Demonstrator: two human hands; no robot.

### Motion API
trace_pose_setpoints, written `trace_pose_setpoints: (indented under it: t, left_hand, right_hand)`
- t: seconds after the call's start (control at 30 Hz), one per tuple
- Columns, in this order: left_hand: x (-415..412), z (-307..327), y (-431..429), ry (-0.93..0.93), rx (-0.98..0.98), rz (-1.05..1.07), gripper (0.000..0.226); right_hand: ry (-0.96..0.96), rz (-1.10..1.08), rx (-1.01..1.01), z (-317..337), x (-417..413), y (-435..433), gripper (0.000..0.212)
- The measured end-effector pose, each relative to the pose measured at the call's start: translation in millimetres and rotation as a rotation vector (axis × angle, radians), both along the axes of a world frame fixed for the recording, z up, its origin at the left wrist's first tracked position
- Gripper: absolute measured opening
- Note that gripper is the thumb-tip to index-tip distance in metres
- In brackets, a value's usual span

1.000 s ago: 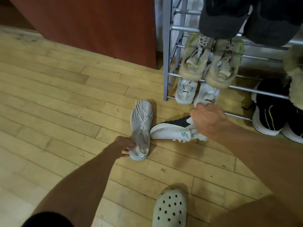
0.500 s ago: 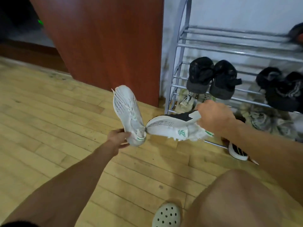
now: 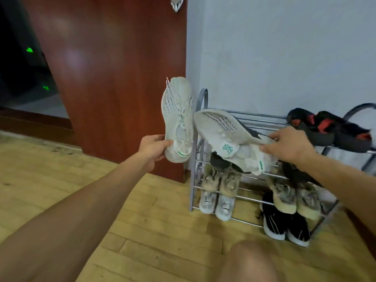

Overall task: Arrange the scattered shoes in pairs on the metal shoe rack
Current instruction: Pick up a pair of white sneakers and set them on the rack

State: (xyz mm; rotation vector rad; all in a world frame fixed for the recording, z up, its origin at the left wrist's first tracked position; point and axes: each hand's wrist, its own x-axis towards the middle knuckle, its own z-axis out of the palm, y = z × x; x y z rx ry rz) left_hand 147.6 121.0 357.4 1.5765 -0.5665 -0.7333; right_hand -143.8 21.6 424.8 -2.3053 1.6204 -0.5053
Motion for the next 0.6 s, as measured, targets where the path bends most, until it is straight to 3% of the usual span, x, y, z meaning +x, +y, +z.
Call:
trace_pose_setpoints:
  t: [0.07,0.17,0.37,0.6]
  left_hand:
    - [-11.4,20.4,-20.7,0.002,-0.036,-0.016,0.029]
    - [-27.9,46.1,-53.3,-0.005,-0.069,-0.044,0.011]
    - [-44.0,72.8,-120.7,-0.083,-0.089,-0.053,0.03]
    - [-53.2,69.1,-198.8,-0.088,-0.043,-0.129,0.028]
  right_hand:
    - [-0.135,-0.06,0.027,6.8,-11.6,-9.9,0.039]
    - [-0.383,-0.133,0.134,9.7,-23.7,-26.3,0.011]
    - [-0.703,-0.207,0.317,7.3,-18.5,-82.5,0.04]
    - [-1.015,-0.209,0.508,3.2,9.8,-143.7,0.029]
